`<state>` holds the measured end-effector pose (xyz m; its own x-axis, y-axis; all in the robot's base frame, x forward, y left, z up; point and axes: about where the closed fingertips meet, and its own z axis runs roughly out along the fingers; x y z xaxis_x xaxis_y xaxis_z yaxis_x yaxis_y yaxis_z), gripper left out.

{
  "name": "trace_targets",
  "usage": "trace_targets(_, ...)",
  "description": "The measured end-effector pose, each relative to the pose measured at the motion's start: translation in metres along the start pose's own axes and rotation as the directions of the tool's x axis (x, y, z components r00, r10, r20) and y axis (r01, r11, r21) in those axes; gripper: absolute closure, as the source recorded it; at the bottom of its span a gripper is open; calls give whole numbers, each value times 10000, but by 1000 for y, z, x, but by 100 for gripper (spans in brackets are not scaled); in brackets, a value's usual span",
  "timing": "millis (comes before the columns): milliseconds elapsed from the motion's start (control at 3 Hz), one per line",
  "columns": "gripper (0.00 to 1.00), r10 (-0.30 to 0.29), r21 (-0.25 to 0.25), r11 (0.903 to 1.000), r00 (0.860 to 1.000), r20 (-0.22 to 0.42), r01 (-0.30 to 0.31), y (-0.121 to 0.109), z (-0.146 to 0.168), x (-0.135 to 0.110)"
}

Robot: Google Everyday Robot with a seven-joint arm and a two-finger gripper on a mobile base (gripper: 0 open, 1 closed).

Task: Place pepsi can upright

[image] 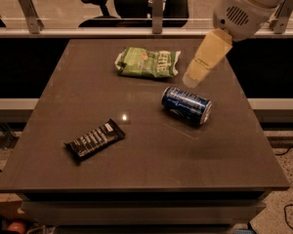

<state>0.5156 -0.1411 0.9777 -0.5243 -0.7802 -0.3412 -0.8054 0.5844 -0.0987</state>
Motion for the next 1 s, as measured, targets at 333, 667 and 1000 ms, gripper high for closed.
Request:
trace_targets(333,0,266,-33,9996,9975,-648,-269,0,18,-5)
trace_targets(667,0,442,-125,9989,9943,-972,-456,1,33,-7)
trace_targets(1000,0,471,-219,9985,9915,-1215,-501,4,47,-11)
